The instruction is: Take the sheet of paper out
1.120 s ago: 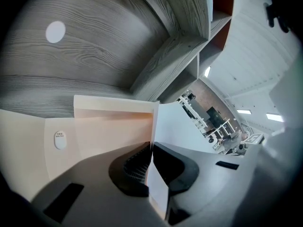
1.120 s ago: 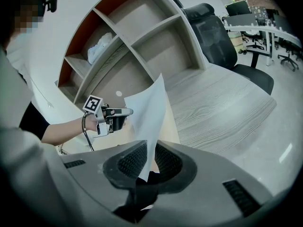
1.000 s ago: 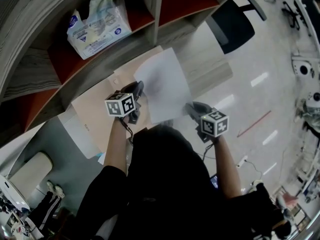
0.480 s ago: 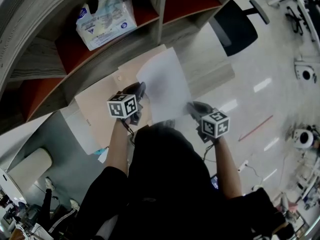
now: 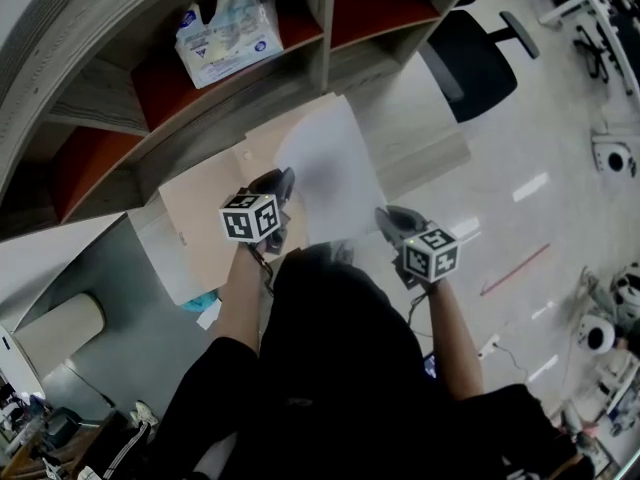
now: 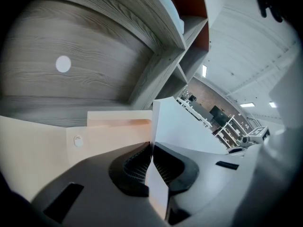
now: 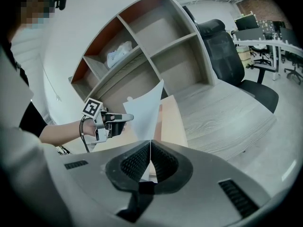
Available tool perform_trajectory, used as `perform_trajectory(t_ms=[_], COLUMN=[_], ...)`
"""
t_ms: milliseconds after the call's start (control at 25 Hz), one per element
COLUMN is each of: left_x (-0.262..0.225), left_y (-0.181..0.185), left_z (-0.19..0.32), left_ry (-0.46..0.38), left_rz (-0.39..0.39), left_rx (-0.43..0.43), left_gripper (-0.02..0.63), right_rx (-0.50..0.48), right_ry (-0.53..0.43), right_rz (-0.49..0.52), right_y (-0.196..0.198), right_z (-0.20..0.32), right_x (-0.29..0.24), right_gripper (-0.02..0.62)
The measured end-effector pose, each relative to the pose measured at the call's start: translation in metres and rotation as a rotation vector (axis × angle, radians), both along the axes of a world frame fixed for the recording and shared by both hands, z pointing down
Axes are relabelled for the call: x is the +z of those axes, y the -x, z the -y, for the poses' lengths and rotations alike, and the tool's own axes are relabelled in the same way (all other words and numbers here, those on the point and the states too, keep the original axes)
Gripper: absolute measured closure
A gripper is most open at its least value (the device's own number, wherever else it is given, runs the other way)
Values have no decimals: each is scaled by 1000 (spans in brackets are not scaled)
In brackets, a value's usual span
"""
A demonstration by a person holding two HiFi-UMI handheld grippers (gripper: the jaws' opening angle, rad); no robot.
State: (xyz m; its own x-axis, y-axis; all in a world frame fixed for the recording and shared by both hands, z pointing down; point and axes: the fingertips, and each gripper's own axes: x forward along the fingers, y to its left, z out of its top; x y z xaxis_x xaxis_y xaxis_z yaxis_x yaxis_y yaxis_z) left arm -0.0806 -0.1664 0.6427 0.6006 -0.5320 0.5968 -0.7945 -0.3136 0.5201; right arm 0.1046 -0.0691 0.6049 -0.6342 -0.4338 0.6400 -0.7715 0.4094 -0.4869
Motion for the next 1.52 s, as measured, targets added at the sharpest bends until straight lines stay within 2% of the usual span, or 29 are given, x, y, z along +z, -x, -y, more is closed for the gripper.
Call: perform_trajectory(t_ms=[400, 960, 1160, 1520], left_x=[-29, -88, -100, -113], left_y=[3, -6, -12, -12], left_z=[-22, -60, -82, -120], left_ry=[-75, -193, -226, -246], left_rz=[23, 32, 57, 95], left_rx=[-42, -69, -83, -119], left_gripper=[551, 554, 555, 558], right_rx=[-86, -105, -84, -77], right_ry=[-144, -297, -358, -428], right_rz=[-68, -113, -103, -96], right_y=[7, 5, 3, -3], right_z=[-14, -40, -52, -77], right_x=[-29, -65, -73, -91], right_gripper=[577, 577, 578, 578])
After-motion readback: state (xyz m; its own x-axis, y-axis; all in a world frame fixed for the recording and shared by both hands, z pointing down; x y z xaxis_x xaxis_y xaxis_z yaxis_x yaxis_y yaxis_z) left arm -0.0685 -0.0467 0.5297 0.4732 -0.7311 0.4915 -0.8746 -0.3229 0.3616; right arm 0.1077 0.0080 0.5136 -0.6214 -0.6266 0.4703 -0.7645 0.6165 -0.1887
